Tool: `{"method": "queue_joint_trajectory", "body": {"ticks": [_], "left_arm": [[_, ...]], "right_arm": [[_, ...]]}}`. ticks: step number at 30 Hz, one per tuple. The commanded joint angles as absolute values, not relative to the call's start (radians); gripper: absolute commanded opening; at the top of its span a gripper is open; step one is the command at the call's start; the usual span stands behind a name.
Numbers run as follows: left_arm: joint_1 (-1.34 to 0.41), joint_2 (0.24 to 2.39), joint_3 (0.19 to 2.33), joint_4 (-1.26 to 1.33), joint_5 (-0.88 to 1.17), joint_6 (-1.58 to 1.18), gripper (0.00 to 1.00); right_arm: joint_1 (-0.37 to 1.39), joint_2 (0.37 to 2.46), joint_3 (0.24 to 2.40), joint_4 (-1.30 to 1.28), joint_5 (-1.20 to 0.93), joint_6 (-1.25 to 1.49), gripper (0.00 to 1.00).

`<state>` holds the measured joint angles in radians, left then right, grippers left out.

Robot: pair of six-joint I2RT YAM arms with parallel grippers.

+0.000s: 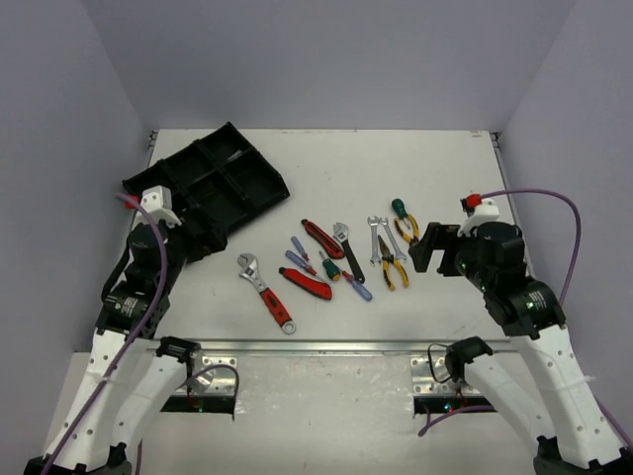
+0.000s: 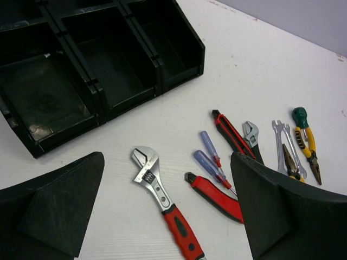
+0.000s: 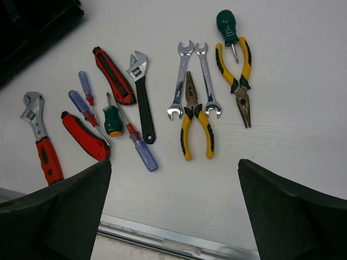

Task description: Sort the tools into containers

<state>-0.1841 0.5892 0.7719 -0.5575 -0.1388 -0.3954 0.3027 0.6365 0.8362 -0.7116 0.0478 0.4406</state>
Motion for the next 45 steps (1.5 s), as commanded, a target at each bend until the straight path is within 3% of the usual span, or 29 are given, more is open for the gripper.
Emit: {"method": "queue_joint_trajectory", "body": {"ticks": [1, 8, 17, 22, 28, 38, 45], "left_arm": [[-0.196, 0.589, 0.793, -0.518, -0.141, -0.398, 1.00], [-0.200, 0.598, 0.788, -0.511, -0.121, -0.397, 1.00], [-0.208, 0.619, 0.787, -0.507, -0.112, -0.397, 1.00], [-0.215, 0.645, 0.789, -0.509, -0.103, -0.396, 1.00], [-0.220, 0.659, 0.786, -0.501, -0.077, -0.390, 1.00], [-0.221, 0.698, 0.787, -0.494, -0.033, -0.379, 1.00], [-0.221, 0.704, 0.785, -0.487, -0.013, -0.373, 1.00]], "right_arm": [[0.304, 0.679, 0.853, -0.660, 0.071, 0.435, 0.99], [0.304, 0.777, 0.819, -0.470, -0.097, 0.413, 0.99], [0.299, 1.340, 1.099, -0.527, 0.262, 0.281, 0.98], [0.236, 1.665, 1.325, -0.545, 0.192, 0.205, 0.77], [0.215, 1.960, 1.563, -0.582, 0.155, 0.114, 0.64], [0.195, 2.181, 1.664, -0.612, 0.099, 0.107, 0.61], [0.196, 2.210, 1.633, -0.565, 0.106, 0.097, 0.22]]}}
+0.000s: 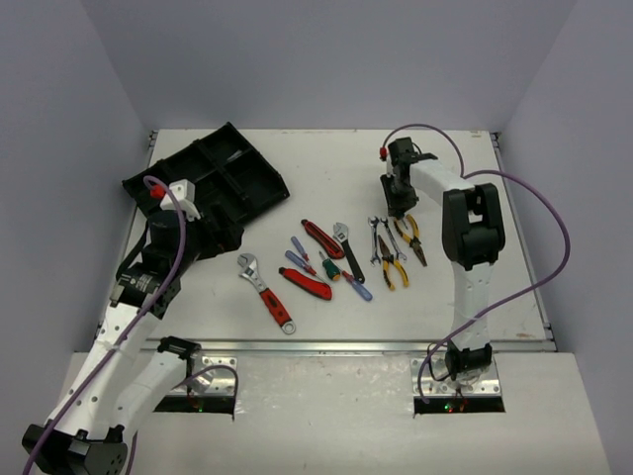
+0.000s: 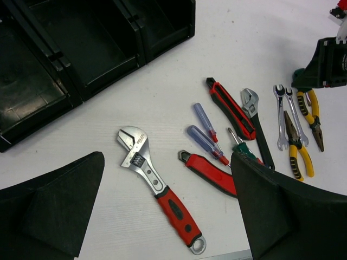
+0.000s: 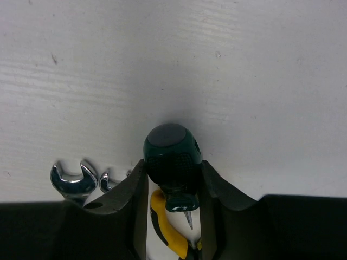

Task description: Sort the tools into containers

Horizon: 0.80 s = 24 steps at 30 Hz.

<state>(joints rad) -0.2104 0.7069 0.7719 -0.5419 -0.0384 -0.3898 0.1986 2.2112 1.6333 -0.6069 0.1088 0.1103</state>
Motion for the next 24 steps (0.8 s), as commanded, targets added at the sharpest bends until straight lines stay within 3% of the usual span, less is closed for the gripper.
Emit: {"method": "queue_joint_trajectory", "body": {"ticks": [1, 6, 9, 14, 16, 19, 24], "left_arm": [[-0.221, 0.704, 0.785, -0.487, -0.009, -0.373, 1.00], [-0.221, 0.718, 0.790, -0.472, 0.051, -0.362, 1.00], [-0.221, 0.727, 0.788, -0.435, 0.167, -0.378, 1.00], [-0.221, 0.735, 0.659, -0.123, 0.550, -0.574, 1.00], [-0.257, 0.766, 0.526, 0.274, 0.734, -0.753, 1.00], [-0.385, 0.791, 0.488, 0.446, 0.709, -0.769, 1.00], [-0.594, 0.880, 0.563, 0.505, 0.558, -0.638, 0.98]], "right_arm": [[0.199, 2.192, 1.626, -0.551, 0.109, 0.097, 0.17], [0.227, 2.045, 1.614, -0.503, 0.147, 0.103, 0.01], [0.259, 1.898, 1.581, -0.480, 0.089, 0.155, 0.00], [0.265, 1.695, 1.434, -0.379, -0.454, 0.403, 0.00], [0.282, 1.578, 1.287, -0.163, -0.756, 0.570, 0.00], [0.345, 1.461, 1.112, 0.162, -0.881, 0.848, 0.00], [0.462, 1.334, 0.987, 0.396, -0.823, 1.098, 0.00]]}}
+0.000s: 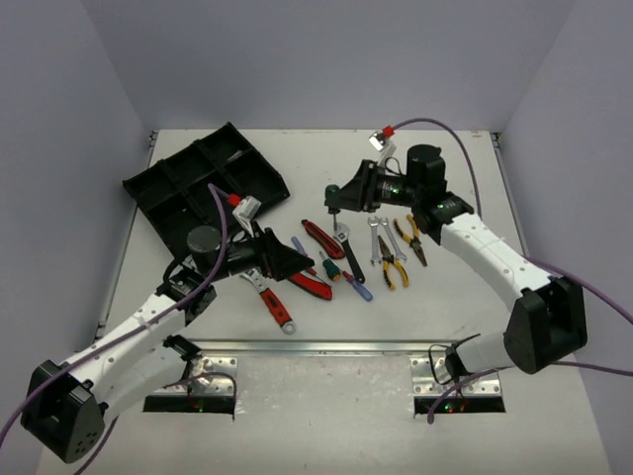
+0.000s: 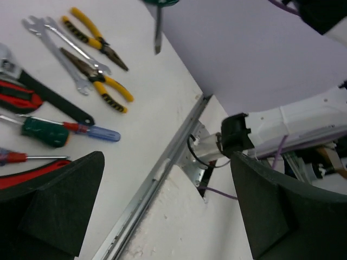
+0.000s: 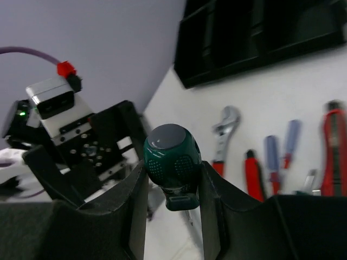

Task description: Sort the tools into containers

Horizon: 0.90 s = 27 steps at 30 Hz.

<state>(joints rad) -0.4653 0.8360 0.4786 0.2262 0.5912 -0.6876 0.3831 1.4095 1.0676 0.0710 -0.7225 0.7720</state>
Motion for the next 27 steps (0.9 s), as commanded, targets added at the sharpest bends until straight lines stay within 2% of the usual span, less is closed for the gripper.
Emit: {"method": "queue_joint_trajectory", "body": {"ticks": [1, 4, 8, 11, 14, 17, 19, 21, 23, 25, 27], "left_arm": [[-0.610, 0.894, 0.571, 0.511, 0.545, -0.630, 0.97], [-0.644, 0.942, 0.597, 0.525, 0.497, -0.607, 0.86], [-0.660, 0.979, 0.606, 0.568, 0.505, -0.606, 0.67], [-0.671, 0.983, 0.606, 0.582, 0.509, -0.612, 0.38], [-0.681, 0.979, 0.607, 0.595, 0.515, -0.615, 0.23], [-0.683, 0.966, 0.607, 0.598, 0.509, -0.620, 0.22], [-0.684, 0.953, 0.607, 0.607, 0.518, -0.624, 0.28], [-0.686, 0.943, 0.607, 0.612, 0.527, -0.624, 0.21], [-0.686, 0.935, 0.608, 0.613, 0.529, -0.625, 0.07], [-0.687, 0.932, 0.609, 0.607, 0.527, -0.627, 0.01], [-0.686, 0.930, 0.610, 0.602, 0.518, -0.629, 0.00]], "right_arm": [[0.470, 1.320, 0.973, 0.422, -0.822, 1.101, 0.00], [0.511, 1.283, 0.935, 0.499, -0.819, 1.194, 0.00], [0.555, 1.258, 0.920, 0.508, -0.819, 1.211, 0.00], [0.558, 1.245, 0.912, 0.522, -0.818, 1.232, 0.00], [0.564, 1.243, 0.908, 0.539, -0.819, 1.245, 0.00], [0.574, 1.244, 0.907, 0.552, -0.824, 1.253, 0.00], [0.578, 1.247, 0.906, 0.555, -0.825, 1.253, 0.00], [0.579, 1.247, 0.905, 0.553, -0.823, 1.251, 0.00], [0.580, 1.247, 0.905, 0.548, -0.817, 1.246, 0.00], [0.580, 1.246, 0.906, 0.544, -0.812, 1.237, 0.00], [0.580, 1.247, 0.907, 0.533, -0.809, 1.231, 0.00]]}}
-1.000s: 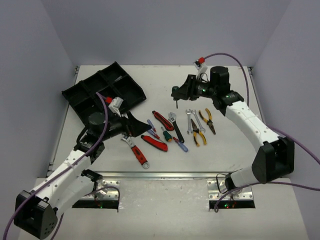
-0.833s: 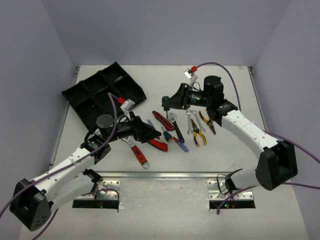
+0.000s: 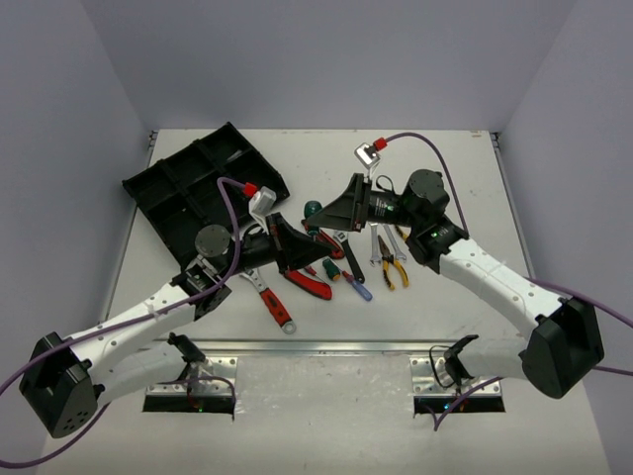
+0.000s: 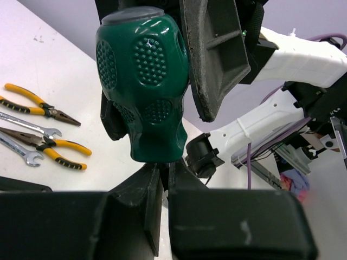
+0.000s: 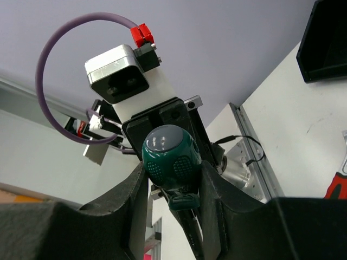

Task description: Sort the tools into containers

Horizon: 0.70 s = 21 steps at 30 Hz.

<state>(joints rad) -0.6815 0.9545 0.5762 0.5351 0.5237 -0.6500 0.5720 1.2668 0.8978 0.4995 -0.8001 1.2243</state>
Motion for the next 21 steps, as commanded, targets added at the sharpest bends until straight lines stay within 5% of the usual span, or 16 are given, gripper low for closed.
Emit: {"method": "queue_joint_trajectory", "body": {"ticks": [1, 4, 7, 12, 15, 18, 21], "left_arm": [[-0.686, 0.928, 0.611, 0.597, 0.510, -0.629, 0.00], [-0.687, 0.919, 0.606, 0.580, 0.458, -0.628, 0.00], [-0.686, 0.916, 0.622, 0.528, 0.403, -0.607, 0.00], [-0.686, 0.917, 0.654, 0.442, 0.389, -0.564, 0.00], [-0.686, 0.908, 0.656, 0.430, 0.373, -0.549, 0.00], [-0.684, 0.899, 0.678, 0.383, 0.319, -0.526, 0.00], [-0.683, 0.906, 0.723, 0.286, 0.233, -0.505, 0.00]], "right_arm": [[0.578, 1.247, 0.904, 0.532, -0.807, 1.230, 0.00], [0.578, 1.244, 0.886, 0.547, -0.801, 1.227, 0.00], [0.580, 1.243, 0.881, 0.543, -0.788, 1.216, 0.12], [0.578, 1.254, 0.889, 0.535, -0.779, 1.200, 0.51], [0.577, 1.265, 0.898, 0.532, -0.781, 1.200, 0.65], [0.569, 1.274, 0.911, 0.490, -0.774, 1.188, 0.95], [0.515, 1.270, 0.897, 0.446, -0.759, 1.181, 0.99]]}}
